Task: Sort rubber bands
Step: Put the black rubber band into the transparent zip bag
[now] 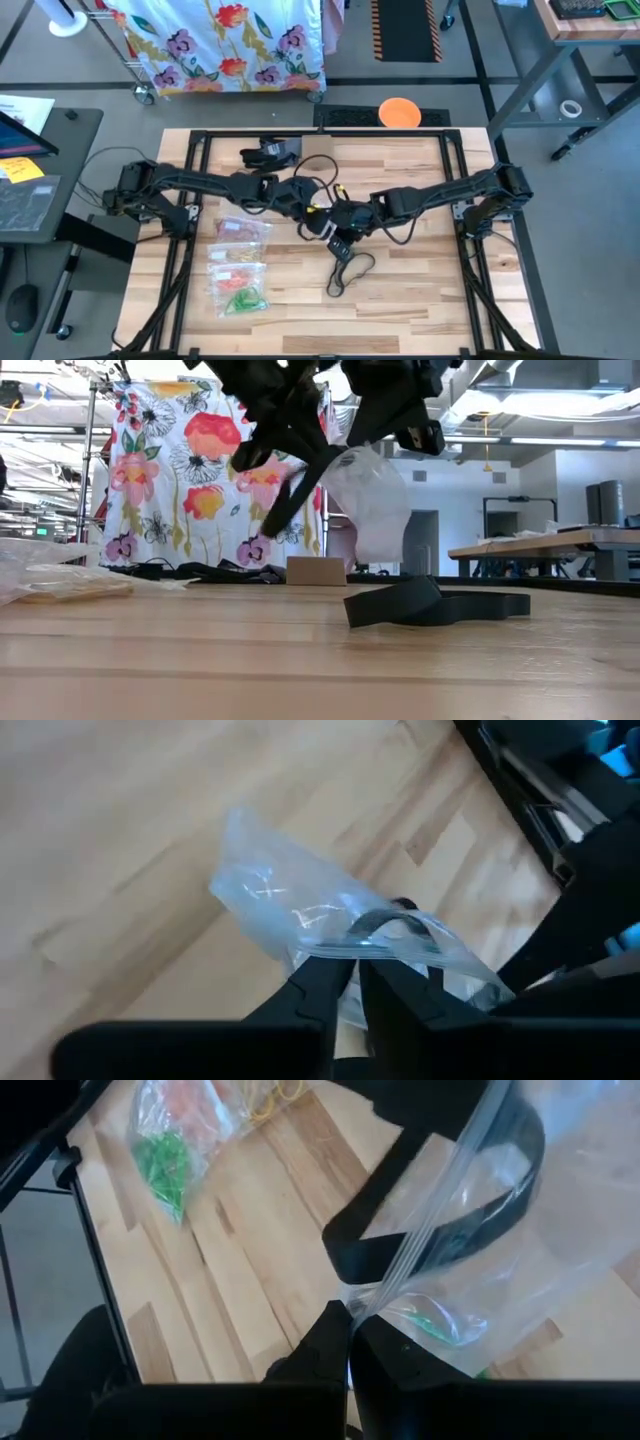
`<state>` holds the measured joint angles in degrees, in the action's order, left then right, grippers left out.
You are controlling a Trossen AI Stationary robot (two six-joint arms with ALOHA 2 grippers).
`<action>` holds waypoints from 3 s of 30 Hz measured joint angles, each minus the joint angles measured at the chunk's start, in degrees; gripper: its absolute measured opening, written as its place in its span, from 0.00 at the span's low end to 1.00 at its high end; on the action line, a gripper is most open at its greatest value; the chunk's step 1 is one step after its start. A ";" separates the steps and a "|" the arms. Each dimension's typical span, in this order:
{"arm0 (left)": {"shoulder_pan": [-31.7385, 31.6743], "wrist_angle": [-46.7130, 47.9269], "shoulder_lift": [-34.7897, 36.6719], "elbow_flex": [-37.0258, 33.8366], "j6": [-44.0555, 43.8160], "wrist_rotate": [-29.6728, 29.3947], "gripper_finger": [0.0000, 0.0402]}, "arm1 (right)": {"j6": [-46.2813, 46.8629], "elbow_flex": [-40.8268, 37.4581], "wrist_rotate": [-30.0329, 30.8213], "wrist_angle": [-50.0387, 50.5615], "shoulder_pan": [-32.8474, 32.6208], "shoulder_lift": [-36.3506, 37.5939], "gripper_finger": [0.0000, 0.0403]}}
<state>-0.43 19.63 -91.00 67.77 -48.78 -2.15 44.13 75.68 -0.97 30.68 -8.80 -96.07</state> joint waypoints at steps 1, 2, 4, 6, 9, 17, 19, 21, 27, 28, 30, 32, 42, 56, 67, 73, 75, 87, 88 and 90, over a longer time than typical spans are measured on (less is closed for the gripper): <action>-0.75 0.18 0.00 -0.01 -1.24 1.71 0.11 | 0.24 0.00 0.10 0.00 0.02 0.00 0.00; -1.45 0.20 -0.01 -0.02 -2.38 3.08 0.12 | 0.77 0.00 0.44 -0.08 0.02 -0.24 0.00; -2.75 0.40 -0.02 -0.13 -3.83 5.84 0.14 | 2.03 0.02 1.19 -0.13 0.19 -0.55 0.00; -3.39 0.05 -0.15 -0.22 -5.14 7.06 0.15 | 2.13 0.02 1.17 0.12 0.79 -0.59 0.00; -3.44 -0.83 -0.15 -0.22 -3.55 7.49 0.15 | 1.83 0.11 1.13 0.67 0.79 -0.59 0.00; -0.67 -2.11 2.64 0.02 12.25 4.99 0.14 | 0.99 -0.04 -1.16 3.46 -0.22 -0.74 0.00; 1.14 0.12 5.44 0.02 16.23 1.58 0.13 | 0.07 -0.04 -2.63 4.09 -0.22 -0.64 0.00; 3.56 3.90 9.03 0.02 19.50 -2.42 0.12 | -0.27 -0.04 -3.08 5.29 -0.22 -0.62 0.00; 15.91 14.51 18.39 -2.88 20.34 -16.79 0.12 | -0.98 -0.07 -3.00 5.92 -0.58 -0.63 0.00; 18.27 14.40 19.31 -4.31 19.70 -17.81 0.12 | -1.14 -0.07 -2.98 5.84 -0.61 -0.63 0.00; 22.43 12.61 19.97 -7.56 18.04 -17.94 0.12 | -1.10 -0.07 -3.02 5.86 -0.88 -0.63 0.00; 25.75 9.70 18.94 -11.06 17.14 -17.66 0.12 | -1.10 -0.07 -3.11 5.67 -1.20 -0.63 0.00; 29.56 5.23 5.29 -16.57 16.60 -18.21 0.24 | 0.90 -0.07 -5.35 4.11 -1.39 -0.63 0.00; 24.75 -3.21 -5.30 -16.50 9.07 -23.81 0.65 | 0.38 -0.02 -6.78 5.53 -1.38 -0.59 0.00; 18.99 -6.59 -11.59 -16.26 4.49 -19.61 0.68 | -0.90 -0.02 -7.12 5.62 -2.39 -0.59 0.00; 17.88 -3.73 -12.78 -16.06 0.57 -17.16 0.62 | -0.67 -0.02 -8.01 6.25 -2.56 -0.57 0.00; 18.38 -2.19 -11.77 -16.15 0.30 -18.67 0.52 | -0.67 -0.02 -8.01 6.55 -2.56 -0.57 0.00; 20.13 2.07 -4.23 -16.70 1.82 -20.67 0.01 | -0.47 -0.02 -8.01 6.64 -2.56 -0.57 0.00; 20.58 2.00 -2.98 -16.68 1.81 -20.82 0.01 | -0.47 -0.02 -8.01 6.64 -2.56 -0.56 0.00; 21.59 1.15 -0.45 -16.68 1.80 -22.01 0.01 | -0.48 -0.02 -8.01 6.64 -2.56 -0.55 0.00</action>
<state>21.16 20.78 -91.45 51.09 -46.99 -24.16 43.65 75.66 -8.97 37.32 -11.35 -96.62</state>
